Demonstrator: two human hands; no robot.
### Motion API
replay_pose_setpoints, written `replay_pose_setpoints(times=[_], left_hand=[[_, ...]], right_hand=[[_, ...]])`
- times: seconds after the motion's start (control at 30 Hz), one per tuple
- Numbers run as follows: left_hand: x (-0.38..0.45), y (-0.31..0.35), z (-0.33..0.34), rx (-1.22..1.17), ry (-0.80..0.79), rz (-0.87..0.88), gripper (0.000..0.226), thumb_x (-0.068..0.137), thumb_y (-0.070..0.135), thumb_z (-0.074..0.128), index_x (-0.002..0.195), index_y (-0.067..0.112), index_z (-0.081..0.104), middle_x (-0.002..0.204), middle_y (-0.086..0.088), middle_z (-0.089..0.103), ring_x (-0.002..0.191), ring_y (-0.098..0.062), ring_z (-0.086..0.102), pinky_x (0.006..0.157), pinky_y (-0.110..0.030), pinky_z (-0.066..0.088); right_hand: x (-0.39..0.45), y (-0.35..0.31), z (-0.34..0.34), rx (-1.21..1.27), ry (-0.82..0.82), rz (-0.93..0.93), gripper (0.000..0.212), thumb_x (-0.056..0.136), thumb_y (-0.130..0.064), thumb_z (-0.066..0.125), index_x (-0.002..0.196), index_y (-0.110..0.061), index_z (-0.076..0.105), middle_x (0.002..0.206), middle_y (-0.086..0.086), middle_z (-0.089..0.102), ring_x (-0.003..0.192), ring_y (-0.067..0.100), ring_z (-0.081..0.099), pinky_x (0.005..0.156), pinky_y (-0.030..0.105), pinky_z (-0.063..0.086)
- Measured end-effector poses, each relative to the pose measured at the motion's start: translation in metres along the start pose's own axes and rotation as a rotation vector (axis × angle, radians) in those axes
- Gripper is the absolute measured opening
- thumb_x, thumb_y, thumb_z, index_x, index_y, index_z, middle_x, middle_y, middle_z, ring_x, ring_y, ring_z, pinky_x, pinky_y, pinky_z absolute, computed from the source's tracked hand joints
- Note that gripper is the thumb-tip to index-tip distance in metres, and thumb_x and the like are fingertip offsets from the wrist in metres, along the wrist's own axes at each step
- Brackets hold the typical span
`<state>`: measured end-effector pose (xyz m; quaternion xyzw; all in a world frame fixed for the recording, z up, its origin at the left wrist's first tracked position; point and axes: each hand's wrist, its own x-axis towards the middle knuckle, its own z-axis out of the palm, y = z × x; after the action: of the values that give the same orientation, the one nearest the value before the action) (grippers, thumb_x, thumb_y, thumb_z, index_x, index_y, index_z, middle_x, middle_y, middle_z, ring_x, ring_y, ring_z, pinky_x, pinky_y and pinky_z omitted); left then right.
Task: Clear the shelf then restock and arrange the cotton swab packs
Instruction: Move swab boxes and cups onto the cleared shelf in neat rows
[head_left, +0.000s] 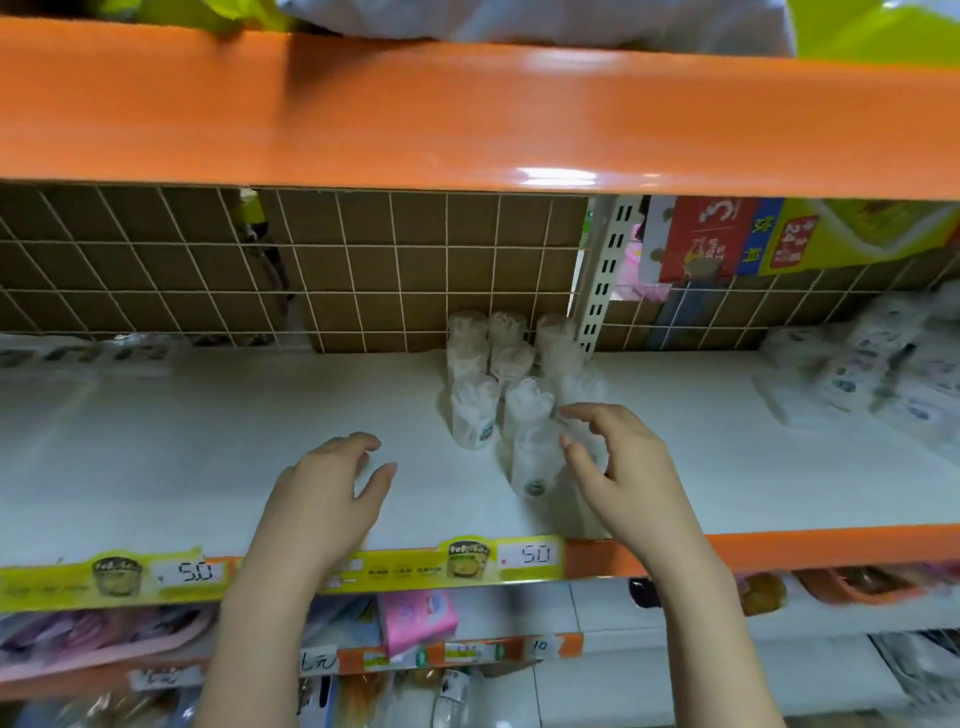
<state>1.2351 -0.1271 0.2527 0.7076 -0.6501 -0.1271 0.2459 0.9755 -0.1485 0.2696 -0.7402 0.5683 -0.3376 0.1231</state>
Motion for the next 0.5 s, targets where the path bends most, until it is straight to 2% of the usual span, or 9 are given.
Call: replay_pose_setpoints(times=[0.07,0.17,0.3,0.4,0.5], left_hand=[[0.003,0.018,0.005,-0.004,0.026,-0.002,0.031,0.088,0.030,0.060,0.116,0.014,0.062,0.108,-0.006,0.066,0.101,-0.025,0.060,0.087,-0.038,0.047],[0.003,0.054,0.016,-0.005,0.065,-0.004,0.033,0.088,0.033,0.060,0.115,0.013,0.063,0.107,-0.007,0.065,0.100,-0.028,0.061,0.086,-0.040,0.048],[0.001,0.128,0.040,-0.015,0.143,0.009,0.047,0.078,0.045,0.048,0.108,0.013,0.064,0.102,-0.009,0.067,0.095,-0.032,0.062,0.079,-0.041,0.050],[-0.001,0.188,0.073,-0.035,0.120,0.084,0.050,0.079,0.047,0.045,0.109,0.012,0.065,0.105,-0.011,0.067,0.097,-0.031,0.062,0.080,-0.042,0.051],[-0.004,0.237,0.105,-0.038,0.049,0.110,0.044,0.084,0.044,0.050,0.114,0.013,0.063,0.110,-0.010,0.064,0.099,-0.030,0.060,0.083,-0.042,0.050]], right_hand=[[0.000,0.015,-0.013,0.000,0.002,-0.006,0.029,0.089,-0.015,0.059,0.118,-0.014,0.061,0.115,0.003,0.060,0.102,0.013,0.053,0.076,0.013,0.031],[-0.001,0.048,-0.037,-0.009,-0.011,0.001,0.030,0.090,-0.018,0.058,0.120,-0.016,0.059,0.116,0.001,0.059,0.099,0.017,0.056,0.073,0.014,0.030],[-0.008,0.104,-0.079,-0.047,-0.111,0.006,0.033,0.093,-0.026,0.052,0.126,-0.023,0.055,0.122,-0.006,0.056,0.098,0.009,0.053,0.076,0.017,0.034],[-0.015,0.148,-0.114,-0.074,-0.139,0.033,0.035,0.094,-0.027,0.050,0.128,-0.023,0.052,0.125,-0.006,0.054,0.096,0.004,0.049,0.078,0.016,0.033],[-0.022,0.188,-0.140,-0.116,-0.168,0.075,0.035,0.093,-0.025,0.051,0.128,-0.020,0.053,0.125,0.000,0.056,0.101,0.014,0.053,0.080,0.022,0.035]])
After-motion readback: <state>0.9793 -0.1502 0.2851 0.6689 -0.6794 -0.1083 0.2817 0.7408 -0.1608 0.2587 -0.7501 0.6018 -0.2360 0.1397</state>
